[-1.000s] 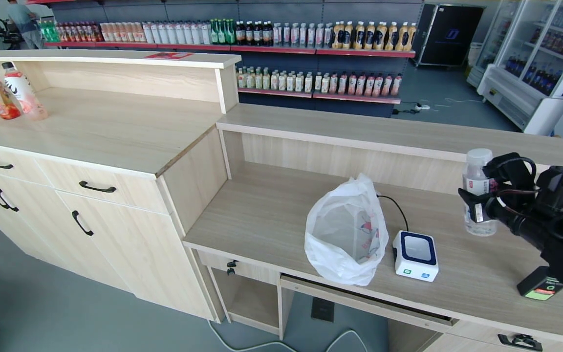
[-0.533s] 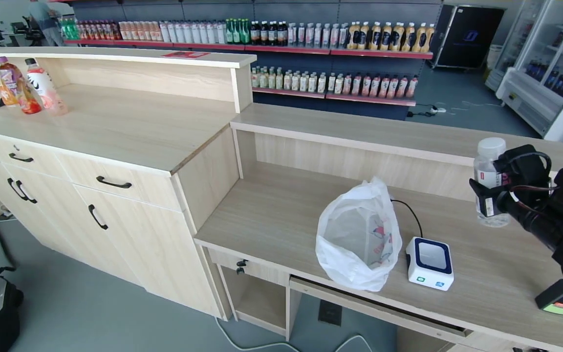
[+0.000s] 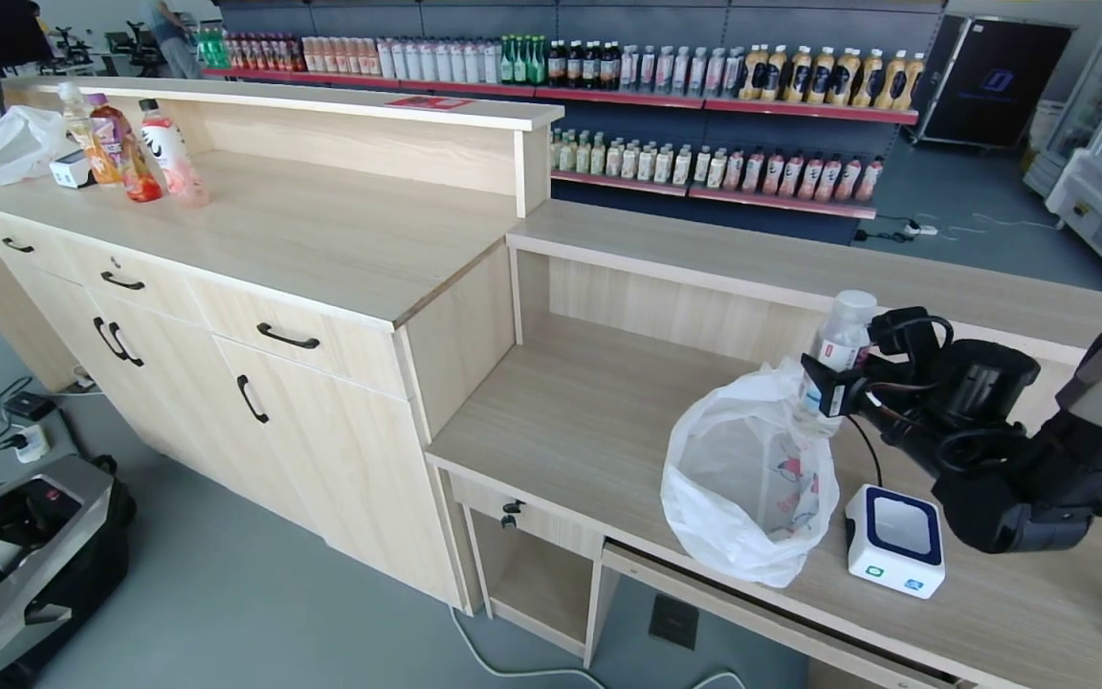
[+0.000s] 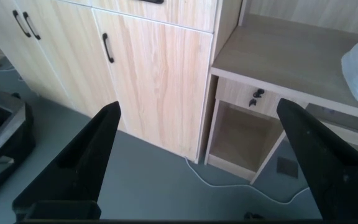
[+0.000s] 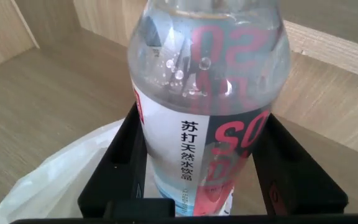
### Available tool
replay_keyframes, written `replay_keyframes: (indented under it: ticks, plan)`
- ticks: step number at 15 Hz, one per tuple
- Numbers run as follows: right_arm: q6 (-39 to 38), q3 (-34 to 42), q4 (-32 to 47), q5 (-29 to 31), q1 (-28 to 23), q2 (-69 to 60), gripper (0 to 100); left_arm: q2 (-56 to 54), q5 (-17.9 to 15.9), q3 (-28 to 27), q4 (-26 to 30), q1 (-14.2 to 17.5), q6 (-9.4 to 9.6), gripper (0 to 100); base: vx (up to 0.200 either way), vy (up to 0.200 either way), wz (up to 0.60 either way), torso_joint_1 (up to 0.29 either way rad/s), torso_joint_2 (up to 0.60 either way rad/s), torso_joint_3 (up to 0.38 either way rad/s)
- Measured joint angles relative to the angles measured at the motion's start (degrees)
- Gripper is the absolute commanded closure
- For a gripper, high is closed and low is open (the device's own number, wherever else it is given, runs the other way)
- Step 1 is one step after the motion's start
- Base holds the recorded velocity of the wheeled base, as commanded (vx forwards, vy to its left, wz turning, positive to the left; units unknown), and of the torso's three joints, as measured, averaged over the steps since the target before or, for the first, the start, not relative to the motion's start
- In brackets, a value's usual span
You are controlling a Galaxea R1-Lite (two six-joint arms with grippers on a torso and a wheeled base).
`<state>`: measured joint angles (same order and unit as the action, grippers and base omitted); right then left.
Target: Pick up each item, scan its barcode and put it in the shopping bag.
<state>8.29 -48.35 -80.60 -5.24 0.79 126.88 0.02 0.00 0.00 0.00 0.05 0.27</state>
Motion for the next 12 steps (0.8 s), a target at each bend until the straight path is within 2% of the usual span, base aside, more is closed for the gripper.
replay_keyframes:
  ticks: [3,12]
  plan:
    - [-0.9,-8.2,-0.7,-1.2,1.4,8.5,100,0.0,0.0,0.0,0.0,0.0,0.00,0,0.000,0.000,0.00,0.000,0.00,0.000]
    - [-1.0,-25.8,-1.0,-2.6,2.8,24.2,100,0.0,0.0,0.0,0.0,0.0,0.00,0,0.000,0.000,0.00,0.000,0.00,0.000]
